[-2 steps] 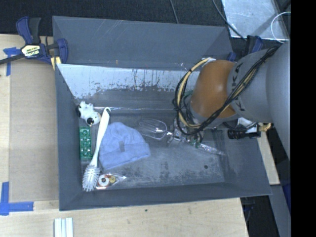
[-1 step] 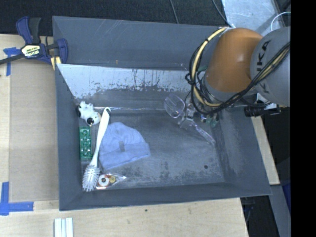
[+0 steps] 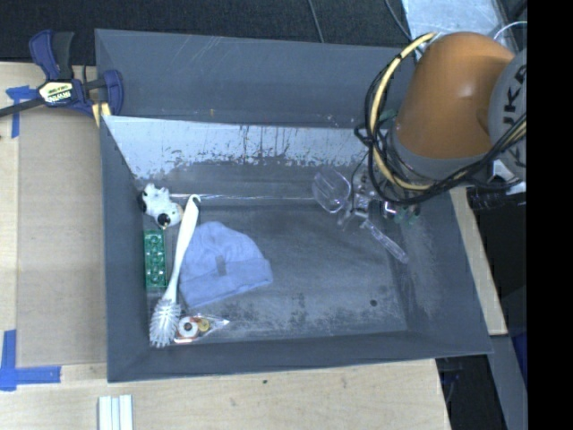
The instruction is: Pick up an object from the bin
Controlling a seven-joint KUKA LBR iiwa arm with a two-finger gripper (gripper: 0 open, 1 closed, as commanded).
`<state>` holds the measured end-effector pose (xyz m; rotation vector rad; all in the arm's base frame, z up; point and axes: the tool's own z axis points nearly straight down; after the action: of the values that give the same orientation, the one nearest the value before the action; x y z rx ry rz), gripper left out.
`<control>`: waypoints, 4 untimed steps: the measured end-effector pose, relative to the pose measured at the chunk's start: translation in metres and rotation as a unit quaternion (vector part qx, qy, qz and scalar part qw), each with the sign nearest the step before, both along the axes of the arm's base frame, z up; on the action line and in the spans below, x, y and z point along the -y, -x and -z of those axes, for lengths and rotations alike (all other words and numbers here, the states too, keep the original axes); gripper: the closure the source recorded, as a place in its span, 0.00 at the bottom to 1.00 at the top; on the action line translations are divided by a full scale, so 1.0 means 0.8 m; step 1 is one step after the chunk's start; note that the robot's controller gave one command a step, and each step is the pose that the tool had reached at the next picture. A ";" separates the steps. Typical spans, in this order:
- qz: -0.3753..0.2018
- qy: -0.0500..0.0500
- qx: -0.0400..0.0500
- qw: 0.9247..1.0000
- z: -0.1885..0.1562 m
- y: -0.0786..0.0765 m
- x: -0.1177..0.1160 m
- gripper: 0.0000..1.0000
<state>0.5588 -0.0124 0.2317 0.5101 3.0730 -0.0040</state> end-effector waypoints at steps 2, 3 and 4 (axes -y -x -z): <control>0.067 -0.002 0.007 0.998 0.088 -0.046 0.032 1.00; -0.013 0.001 0.003 1.000 0.138 -0.014 0.114 1.00; 0.048 -0.002 0.008 0.999 -0.005 -0.029 0.084 1.00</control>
Offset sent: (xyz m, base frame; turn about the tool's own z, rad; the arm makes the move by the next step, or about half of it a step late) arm 0.0405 -0.0227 -0.0697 0.1736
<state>0.5821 -0.0797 0.2354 0.6529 3.0301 0.0046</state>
